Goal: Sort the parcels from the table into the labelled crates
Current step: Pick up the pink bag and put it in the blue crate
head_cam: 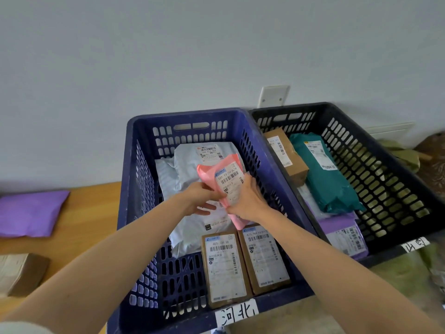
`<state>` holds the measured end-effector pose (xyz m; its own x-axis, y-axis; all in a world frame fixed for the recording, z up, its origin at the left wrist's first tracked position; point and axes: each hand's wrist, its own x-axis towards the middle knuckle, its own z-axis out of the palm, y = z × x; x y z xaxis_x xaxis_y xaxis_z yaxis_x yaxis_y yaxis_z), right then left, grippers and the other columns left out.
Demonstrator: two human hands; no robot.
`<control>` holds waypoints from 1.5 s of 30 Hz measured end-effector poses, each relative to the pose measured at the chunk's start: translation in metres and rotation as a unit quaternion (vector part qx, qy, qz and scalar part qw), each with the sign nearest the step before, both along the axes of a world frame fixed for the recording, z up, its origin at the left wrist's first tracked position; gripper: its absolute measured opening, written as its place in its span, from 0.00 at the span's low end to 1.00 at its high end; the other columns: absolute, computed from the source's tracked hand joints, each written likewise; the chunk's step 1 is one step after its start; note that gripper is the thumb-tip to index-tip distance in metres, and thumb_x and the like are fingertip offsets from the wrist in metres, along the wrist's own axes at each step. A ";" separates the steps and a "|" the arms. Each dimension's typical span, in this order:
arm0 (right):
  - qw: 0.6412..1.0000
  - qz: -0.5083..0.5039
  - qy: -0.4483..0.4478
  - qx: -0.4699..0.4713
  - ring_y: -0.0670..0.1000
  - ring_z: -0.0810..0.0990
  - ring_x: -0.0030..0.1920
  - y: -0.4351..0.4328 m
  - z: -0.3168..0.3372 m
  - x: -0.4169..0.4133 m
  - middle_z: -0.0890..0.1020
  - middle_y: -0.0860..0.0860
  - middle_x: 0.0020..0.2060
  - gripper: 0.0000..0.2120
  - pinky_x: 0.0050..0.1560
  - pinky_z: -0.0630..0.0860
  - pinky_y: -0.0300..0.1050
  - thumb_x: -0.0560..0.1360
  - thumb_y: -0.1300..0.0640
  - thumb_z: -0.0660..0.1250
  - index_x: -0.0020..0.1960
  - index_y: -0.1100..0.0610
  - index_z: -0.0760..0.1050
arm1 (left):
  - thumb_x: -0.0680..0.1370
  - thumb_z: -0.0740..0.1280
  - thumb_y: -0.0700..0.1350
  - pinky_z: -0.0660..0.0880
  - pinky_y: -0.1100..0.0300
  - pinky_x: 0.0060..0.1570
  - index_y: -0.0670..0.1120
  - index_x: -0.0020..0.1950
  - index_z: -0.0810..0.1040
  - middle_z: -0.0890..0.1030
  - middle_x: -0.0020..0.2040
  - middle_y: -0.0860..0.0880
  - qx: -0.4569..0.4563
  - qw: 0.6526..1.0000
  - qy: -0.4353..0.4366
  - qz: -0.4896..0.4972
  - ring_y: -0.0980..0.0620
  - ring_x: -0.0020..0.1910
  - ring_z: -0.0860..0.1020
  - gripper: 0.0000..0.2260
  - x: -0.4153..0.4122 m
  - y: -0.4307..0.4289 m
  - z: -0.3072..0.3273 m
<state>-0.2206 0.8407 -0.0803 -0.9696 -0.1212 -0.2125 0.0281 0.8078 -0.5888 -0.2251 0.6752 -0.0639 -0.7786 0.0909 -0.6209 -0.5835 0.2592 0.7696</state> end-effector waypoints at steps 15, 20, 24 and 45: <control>0.967 0.197 0.067 0.145 0.54 0.64 0.70 0.007 0.012 0.001 0.63 0.52 0.70 0.53 0.70 0.59 0.63 0.61 0.49 0.79 0.77 0.49 0.50 | 0.74 0.73 0.42 0.80 0.49 0.50 0.49 0.60 0.74 0.81 0.52 0.47 -0.053 0.997 0.047 0.035 0.48 0.50 0.80 0.17 0.001 -0.035 0.016; 0.973 0.186 0.043 0.127 0.56 0.62 0.72 0.013 0.008 0.007 0.62 0.51 0.71 0.55 0.70 0.55 0.65 0.60 0.44 0.79 0.77 0.40 0.48 | 0.75 0.71 0.38 0.79 0.48 0.55 0.47 0.57 0.78 0.83 0.52 0.47 -0.028 0.999 -0.006 0.041 0.46 0.51 0.81 0.12 0.006 -0.036 0.002; 0.993 0.115 -0.013 0.030 0.53 0.65 0.69 0.019 0.004 0.014 0.62 0.49 0.69 0.51 0.67 0.66 0.59 0.62 0.55 0.80 0.75 0.42 0.55 | 0.75 0.69 0.34 0.80 0.50 0.47 0.41 0.56 0.75 0.82 0.53 0.43 -0.023 0.995 -0.051 0.081 0.44 0.49 0.82 0.11 0.012 -0.036 -0.007; 0.992 0.064 -0.069 0.084 0.56 0.69 0.64 0.025 -0.038 0.014 0.60 0.54 0.70 0.29 0.52 0.73 0.40 0.76 0.64 0.63 0.75 0.51 0.62 | 0.78 0.64 0.37 0.77 0.47 0.56 0.39 0.66 0.72 0.78 0.61 0.39 -0.149 0.987 0.037 0.037 0.40 0.58 0.78 0.16 0.024 -0.008 -0.050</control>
